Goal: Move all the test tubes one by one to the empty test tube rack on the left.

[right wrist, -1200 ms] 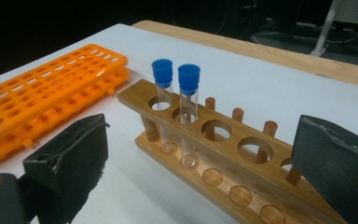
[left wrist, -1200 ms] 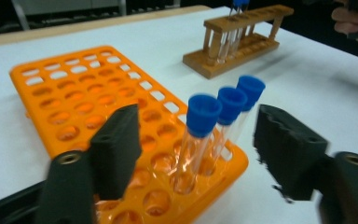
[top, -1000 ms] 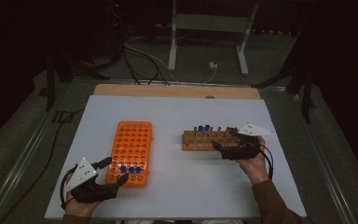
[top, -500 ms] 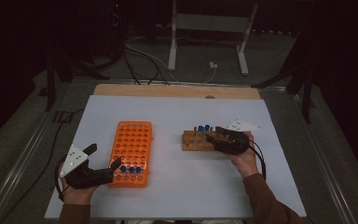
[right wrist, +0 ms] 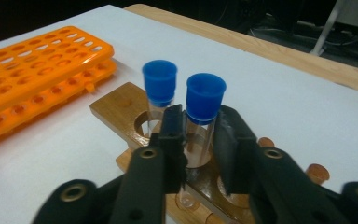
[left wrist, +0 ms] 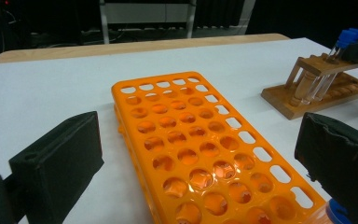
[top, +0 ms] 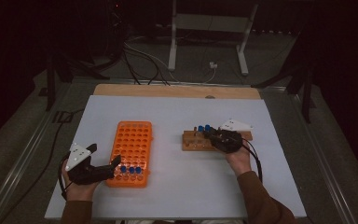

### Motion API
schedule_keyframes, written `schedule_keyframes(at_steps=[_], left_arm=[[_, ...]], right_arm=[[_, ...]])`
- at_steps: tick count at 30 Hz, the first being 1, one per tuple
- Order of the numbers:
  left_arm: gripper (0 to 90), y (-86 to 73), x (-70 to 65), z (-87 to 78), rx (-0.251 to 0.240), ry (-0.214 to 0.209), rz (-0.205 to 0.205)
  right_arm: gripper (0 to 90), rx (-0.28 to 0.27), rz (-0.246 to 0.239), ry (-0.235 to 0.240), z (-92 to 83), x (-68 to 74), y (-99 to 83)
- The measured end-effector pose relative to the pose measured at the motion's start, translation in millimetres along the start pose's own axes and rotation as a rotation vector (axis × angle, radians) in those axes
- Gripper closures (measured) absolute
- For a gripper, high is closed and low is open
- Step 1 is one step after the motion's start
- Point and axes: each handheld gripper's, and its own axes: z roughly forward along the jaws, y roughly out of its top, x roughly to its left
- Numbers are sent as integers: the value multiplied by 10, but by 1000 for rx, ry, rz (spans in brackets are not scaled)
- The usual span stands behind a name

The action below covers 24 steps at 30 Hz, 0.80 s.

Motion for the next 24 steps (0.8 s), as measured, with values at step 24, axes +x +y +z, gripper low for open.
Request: schedule_keyframes(at_steps=[24], left_arm=[[16,117,-94,-41,-16,-64,12]], right_arm=[[773,-73,5,-7,-291,7,248]])
